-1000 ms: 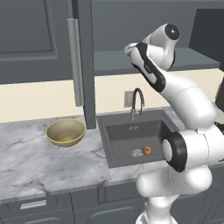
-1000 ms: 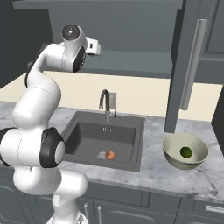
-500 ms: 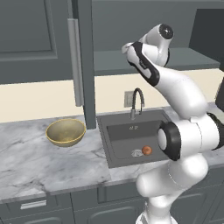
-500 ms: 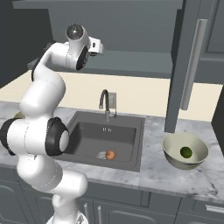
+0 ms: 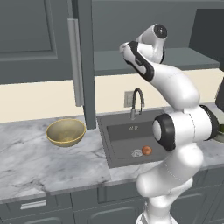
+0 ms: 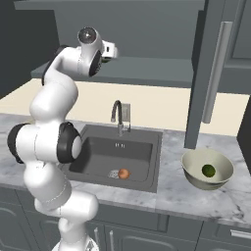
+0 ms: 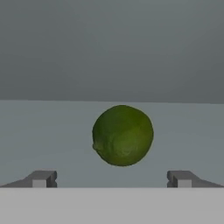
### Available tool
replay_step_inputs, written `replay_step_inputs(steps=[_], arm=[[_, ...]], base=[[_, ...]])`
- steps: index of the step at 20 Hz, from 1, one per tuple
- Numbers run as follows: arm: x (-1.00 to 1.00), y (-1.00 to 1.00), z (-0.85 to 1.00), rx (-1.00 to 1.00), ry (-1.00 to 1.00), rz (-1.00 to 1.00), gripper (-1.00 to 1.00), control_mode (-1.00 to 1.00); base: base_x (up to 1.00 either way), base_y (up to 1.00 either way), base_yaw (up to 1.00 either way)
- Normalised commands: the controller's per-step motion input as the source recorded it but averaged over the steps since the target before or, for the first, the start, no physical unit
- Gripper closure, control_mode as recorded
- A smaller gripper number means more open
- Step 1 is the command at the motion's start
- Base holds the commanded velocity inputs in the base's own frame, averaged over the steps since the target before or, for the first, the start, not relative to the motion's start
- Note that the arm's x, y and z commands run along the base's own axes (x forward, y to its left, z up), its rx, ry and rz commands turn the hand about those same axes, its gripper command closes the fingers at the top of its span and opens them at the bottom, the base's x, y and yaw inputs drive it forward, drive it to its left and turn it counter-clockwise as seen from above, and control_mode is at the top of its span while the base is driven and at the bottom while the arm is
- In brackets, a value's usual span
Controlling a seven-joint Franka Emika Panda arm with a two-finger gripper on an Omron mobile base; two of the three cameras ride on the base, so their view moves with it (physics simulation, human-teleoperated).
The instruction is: Pick the limes from the cabinet and place them in one bowl. Pick the onion from the sink and place it in the other bowl.
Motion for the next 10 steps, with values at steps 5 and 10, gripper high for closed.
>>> replay_step_inputs(steps=[5,10], arm=[[0.34,0.0,-0.04,-0.03,0.0,0.0,-1.0,-1.0],[0.32,0.0,-0.05,-0.03,0.0,0.0,-1.0,-1.0]], base=[[0.0,0.0,0.0],[0.0,0.0,0.0]])
